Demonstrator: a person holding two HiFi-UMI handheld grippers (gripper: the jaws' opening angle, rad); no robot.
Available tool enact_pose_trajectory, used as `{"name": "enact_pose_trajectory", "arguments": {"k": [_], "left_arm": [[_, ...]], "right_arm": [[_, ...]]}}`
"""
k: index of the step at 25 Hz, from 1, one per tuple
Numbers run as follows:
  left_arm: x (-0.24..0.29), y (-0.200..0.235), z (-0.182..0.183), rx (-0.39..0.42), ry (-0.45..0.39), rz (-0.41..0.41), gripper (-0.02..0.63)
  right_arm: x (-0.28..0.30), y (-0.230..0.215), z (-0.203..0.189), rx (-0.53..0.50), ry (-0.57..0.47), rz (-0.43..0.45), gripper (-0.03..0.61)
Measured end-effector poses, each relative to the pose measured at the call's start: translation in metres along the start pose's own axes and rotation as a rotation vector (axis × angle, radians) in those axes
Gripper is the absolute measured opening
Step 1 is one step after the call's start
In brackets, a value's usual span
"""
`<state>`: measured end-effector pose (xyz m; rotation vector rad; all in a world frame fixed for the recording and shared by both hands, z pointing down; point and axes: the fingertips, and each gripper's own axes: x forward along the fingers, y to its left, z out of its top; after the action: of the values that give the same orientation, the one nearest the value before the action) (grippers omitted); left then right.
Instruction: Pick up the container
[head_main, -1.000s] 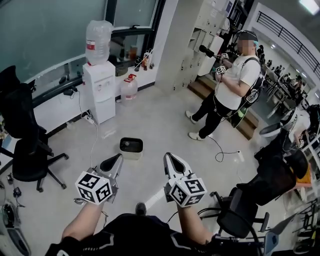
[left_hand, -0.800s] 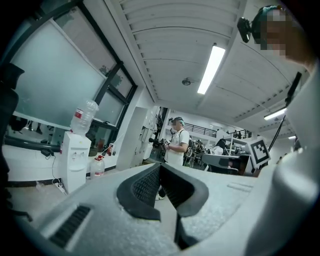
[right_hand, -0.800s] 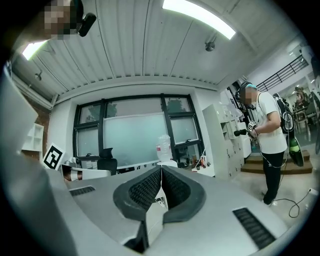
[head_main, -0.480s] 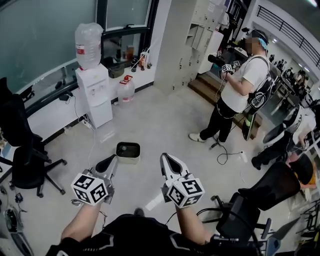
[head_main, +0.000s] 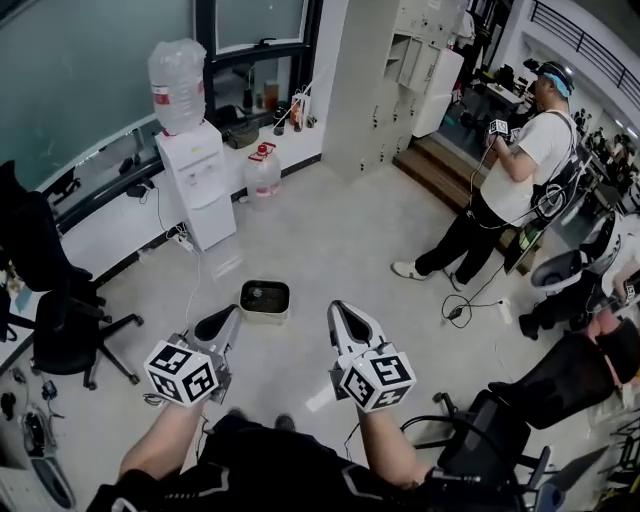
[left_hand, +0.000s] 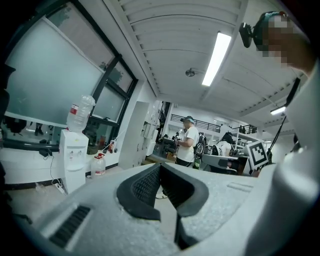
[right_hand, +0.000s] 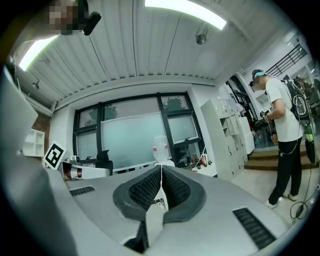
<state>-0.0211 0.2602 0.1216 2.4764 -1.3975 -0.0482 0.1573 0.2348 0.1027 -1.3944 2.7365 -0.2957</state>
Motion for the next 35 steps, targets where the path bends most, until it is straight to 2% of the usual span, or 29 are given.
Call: {"name": "enact_pose_trajectory", "arguments": {"k": [9,18,28,35], "left_arm": [[0.043,0.033,0.004,-0.018,0.010,-0.034,0.009],[0.090,0.098,0.021,-0.040,-0.005,-0.070,0.009],[0.153,0.165,0.035,-0.040,0.024,-0.117,0.009],[0.180,0.206,0.035,-0.027,0.048,-0.125,0.009]], "right_arm": [[0.043,-0.028,-0.004,0.012,0.019,-0.047,0.009],[0.109,-0.050,0.002,-0.006,0.020,-0.108,0.009],[0.187,-0.082,-0.006,0.003,0.047,-0.174,0.009],[0.234,-0.090,-0.014,0.004,0.065,-0.188,0.009]]}}
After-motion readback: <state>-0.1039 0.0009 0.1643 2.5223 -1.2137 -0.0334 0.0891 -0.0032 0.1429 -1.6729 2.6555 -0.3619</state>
